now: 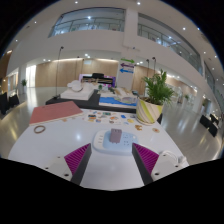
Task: Unplug charger
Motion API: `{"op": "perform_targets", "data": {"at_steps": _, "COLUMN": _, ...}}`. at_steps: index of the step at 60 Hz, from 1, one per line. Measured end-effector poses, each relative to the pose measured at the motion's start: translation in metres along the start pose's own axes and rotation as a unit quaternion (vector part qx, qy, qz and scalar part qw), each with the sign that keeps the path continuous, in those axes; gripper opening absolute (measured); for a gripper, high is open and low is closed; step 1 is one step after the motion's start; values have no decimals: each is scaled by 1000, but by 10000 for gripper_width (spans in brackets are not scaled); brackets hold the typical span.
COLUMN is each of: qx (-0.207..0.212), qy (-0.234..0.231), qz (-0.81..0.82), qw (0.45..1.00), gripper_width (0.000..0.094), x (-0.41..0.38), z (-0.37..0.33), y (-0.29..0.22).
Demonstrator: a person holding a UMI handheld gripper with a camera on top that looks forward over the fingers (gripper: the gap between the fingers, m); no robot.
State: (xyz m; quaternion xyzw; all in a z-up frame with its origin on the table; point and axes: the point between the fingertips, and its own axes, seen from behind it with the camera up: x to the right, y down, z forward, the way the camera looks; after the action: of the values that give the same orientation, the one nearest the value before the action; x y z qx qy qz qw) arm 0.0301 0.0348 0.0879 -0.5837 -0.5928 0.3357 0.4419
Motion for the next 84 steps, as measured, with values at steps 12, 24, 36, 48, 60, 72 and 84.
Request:
{"op": "perform_targets", "data": {"at_steps": 12, "qx": -4, "qy": 22, "qz": 17, "qw": 1000, "gripper_width": 853, "x": 12, "z": 77, "y": -2}}
{"op": "perform_targets", "data": {"at_steps": 24, "qx": -12, "qy": 15, "qz": 31, "qw": 999, "gripper_width": 852, "x": 9, "z": 126, "y": 0}}
{"op": "perform_targets", "data": {"at_steps": 36, "qx": -17, "qy": 13, "qz": 45, "qw": 999, "gripper_width": 852, "x": 9, "z": 148, "y": 3}}
{"op": "perform_targets", "data": {"at_steps": 48, "qx": -3, "qy": 24, "qz": 57, "qw": 998, "gripper_width": 252, "x": 15, "z": 157, "y": -6}}
{"op": "perform_targets", "data": {"at_steps": 60, "qx": 0, "qy": 23, "qz": 63, "qw": 998, "gripper_width": 156, "x": 17, "z": 157, "y": -10}}
{"op": "perform_targets", "data": {"at_steps": 72, "qx": 55, "qy": 23, "qz": 89, "qw": 994, "gripper_width": 156, "x": 38, "z": 130, "y": -93}}
{"op": "perform_targets", "data": {"at_steps": 84, "qx": 37, "qy": 79, "qz": 74, "qw": 993, "gripper_width": 161, "x": 136, "z": 120, "y": -117}}
